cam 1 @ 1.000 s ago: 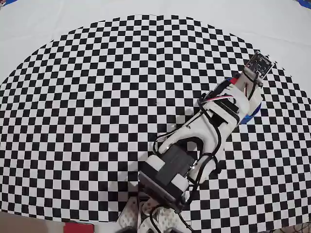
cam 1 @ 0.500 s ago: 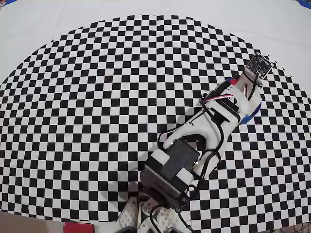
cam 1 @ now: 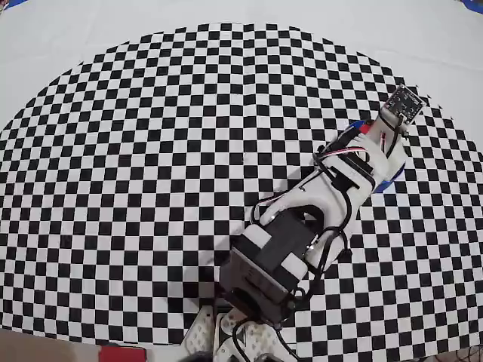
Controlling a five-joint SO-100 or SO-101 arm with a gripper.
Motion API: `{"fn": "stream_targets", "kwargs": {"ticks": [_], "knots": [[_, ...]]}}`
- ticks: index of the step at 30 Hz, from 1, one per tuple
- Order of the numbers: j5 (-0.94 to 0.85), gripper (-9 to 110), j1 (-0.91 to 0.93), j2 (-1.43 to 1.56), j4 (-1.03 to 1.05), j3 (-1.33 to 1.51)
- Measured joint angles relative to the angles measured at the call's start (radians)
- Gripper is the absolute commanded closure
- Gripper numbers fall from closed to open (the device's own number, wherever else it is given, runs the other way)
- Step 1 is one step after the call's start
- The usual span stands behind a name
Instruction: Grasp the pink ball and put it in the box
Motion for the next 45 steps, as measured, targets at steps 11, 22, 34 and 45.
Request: {"fn": "stream_targets", "kwargs": {"ticks": [11, 22, 34, 45], "knots": [[0.000, 101, 0.000, -0.032, -0.006, -0.017], [0.000, 101, 0.000, -0.049, -0.017, -0.018], [0.000, 101, 0.000, -0.060, -0.023, -0.018], [0.000, 101, 0.000, -0.060, -0.023, -0.018]]}}
